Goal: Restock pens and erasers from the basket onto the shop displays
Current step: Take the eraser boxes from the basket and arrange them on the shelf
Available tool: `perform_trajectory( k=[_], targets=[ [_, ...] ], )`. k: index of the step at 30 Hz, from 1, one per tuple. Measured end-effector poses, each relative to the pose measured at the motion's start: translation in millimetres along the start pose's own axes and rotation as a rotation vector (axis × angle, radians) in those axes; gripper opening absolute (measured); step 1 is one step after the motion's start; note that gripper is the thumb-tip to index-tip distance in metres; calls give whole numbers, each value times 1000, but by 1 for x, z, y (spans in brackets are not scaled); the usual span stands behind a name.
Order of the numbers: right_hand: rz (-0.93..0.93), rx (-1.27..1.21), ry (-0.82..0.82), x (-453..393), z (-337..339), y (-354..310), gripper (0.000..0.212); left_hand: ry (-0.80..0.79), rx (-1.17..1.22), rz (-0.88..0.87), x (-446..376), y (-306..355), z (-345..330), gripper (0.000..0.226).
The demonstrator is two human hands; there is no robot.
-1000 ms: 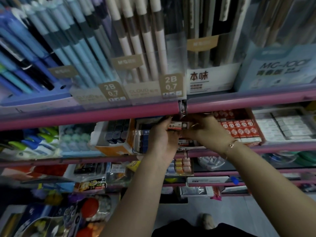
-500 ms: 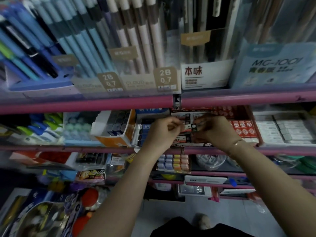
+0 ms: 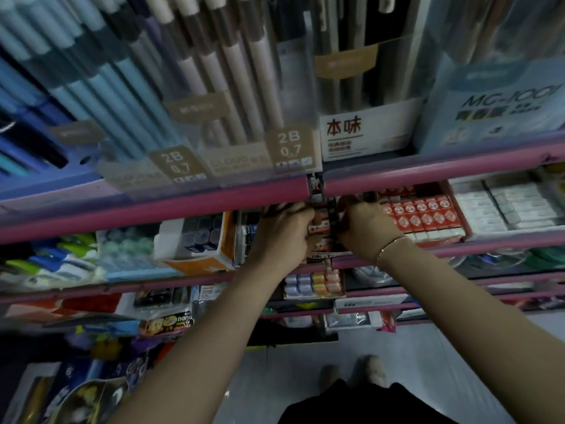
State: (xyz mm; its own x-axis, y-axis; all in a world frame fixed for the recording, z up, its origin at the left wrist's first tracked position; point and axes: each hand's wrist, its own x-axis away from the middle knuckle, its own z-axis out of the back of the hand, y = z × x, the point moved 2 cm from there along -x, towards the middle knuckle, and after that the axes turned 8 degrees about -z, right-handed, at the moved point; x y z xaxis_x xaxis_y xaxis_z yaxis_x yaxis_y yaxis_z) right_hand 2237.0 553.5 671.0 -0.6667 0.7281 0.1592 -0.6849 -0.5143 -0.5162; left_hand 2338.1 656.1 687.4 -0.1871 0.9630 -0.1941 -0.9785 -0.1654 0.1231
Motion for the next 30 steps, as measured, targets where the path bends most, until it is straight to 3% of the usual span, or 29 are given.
perform_trajectory(
  k=[3, 8, 10, 12, 14, 16, 19, 22, 25, 27, 30],
  targets=[
    [13, 16, 0, 2, -4, -4, 20, -16, 42, 71, -1, 2, 1, 22],
    [79, -80, 41, 19, 13, 1, 29, -149, 66, 238, -15, 22, 12, 31],
    [101, -190, 179, 35, 40, 20, 30, -4, 54, 171, -25, 47, 20, 21],
    [54, -299, 377, 62, 72, 60, 26, 102, 228, 3, -37, 91, 21, 11],
    [-65, -387, 548, 96, 97, 112, 25, 32, 478, -160, -47, 143, 2, 8],
    [-282, -401, 665, 144, 115, 186, 23, -146, 641, -264, -50, 214, -37, 9],
    [-712, -413, 704, 234, 117, 311, 26, -607, 829, -263, -31, 321, -113, 14],
    [-1117, -543, 600, 341, 89, 421, 26, -1038, 712, -289, 15, 402, -189, 13],
    [-1429, -584, 450, 431, 49, 504, 26, -1141, 665, -173, 42, 459, -259, 17],
    [-1528, -600, 397, 466, 18, 548, 26, -1151, 677, -54, 48, 490, -309, 27],
    [-1594, -678, 358, 481, -37, 616, 27, -1160, 645, -31, 46, 534, -398, 28]
  ],
)
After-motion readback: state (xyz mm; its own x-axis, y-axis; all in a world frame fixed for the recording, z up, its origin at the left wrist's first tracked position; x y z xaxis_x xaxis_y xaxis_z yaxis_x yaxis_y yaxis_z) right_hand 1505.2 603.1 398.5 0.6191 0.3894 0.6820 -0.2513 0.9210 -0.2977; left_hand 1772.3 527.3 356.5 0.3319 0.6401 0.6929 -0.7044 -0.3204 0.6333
